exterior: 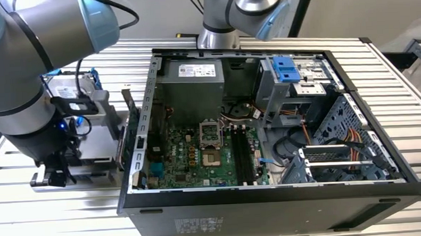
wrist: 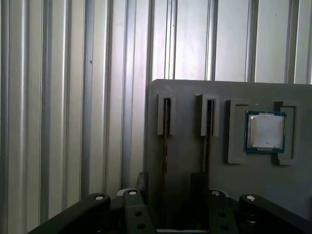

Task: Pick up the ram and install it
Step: 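Pick up the ram and move it above insertion slot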

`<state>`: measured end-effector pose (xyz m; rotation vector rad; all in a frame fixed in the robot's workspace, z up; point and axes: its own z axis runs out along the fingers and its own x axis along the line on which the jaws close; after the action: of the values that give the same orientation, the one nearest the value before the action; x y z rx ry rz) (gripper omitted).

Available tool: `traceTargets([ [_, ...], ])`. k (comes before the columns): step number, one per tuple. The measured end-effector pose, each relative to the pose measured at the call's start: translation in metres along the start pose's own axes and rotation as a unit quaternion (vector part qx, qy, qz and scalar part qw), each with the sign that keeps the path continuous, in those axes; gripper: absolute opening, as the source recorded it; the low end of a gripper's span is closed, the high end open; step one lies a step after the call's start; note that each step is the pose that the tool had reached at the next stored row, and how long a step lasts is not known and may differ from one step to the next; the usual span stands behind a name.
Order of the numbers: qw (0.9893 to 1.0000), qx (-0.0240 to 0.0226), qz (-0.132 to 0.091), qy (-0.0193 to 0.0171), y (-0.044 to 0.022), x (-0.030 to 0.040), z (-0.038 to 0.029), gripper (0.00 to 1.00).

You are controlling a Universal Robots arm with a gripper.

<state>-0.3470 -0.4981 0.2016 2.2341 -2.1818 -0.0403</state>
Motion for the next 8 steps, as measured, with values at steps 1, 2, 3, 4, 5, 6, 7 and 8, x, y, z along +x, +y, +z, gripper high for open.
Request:
traceTargets([
  [1,1.0000,0.0000,0.000,-0.0001,0.0000,0.0004,0.0009,1.00],
  [2,1.0000,-0.0002,0.000,-0.0001,0.0000,0.0010,0.0018,1.00],
  [3,1.0000,-0.0003,0.000,0.0000,-0.0001,0.0014,0.0026,1.00],
  [4,1.0000,-0.0004,0.000,0.0000,-0.0001,0.0018,0.0036,1.00],
  [5,1.0000,-0.0005,0.000,-0.0001,-0.0001,0.0021,0.0045,1.00],
  [6,1.0000,-0.0006,0.000,-0.0001,-0.0001,0.0025,0.0055,1.00],
  [7,1.0000,-0.0008,0.000,-0.0001,-0.0002,0.0028,0.0064,1.00],
  [8,1.0000,-0.0009,0.000,0.0000,-0.0001,0.0030,0.0072,1.00],
])
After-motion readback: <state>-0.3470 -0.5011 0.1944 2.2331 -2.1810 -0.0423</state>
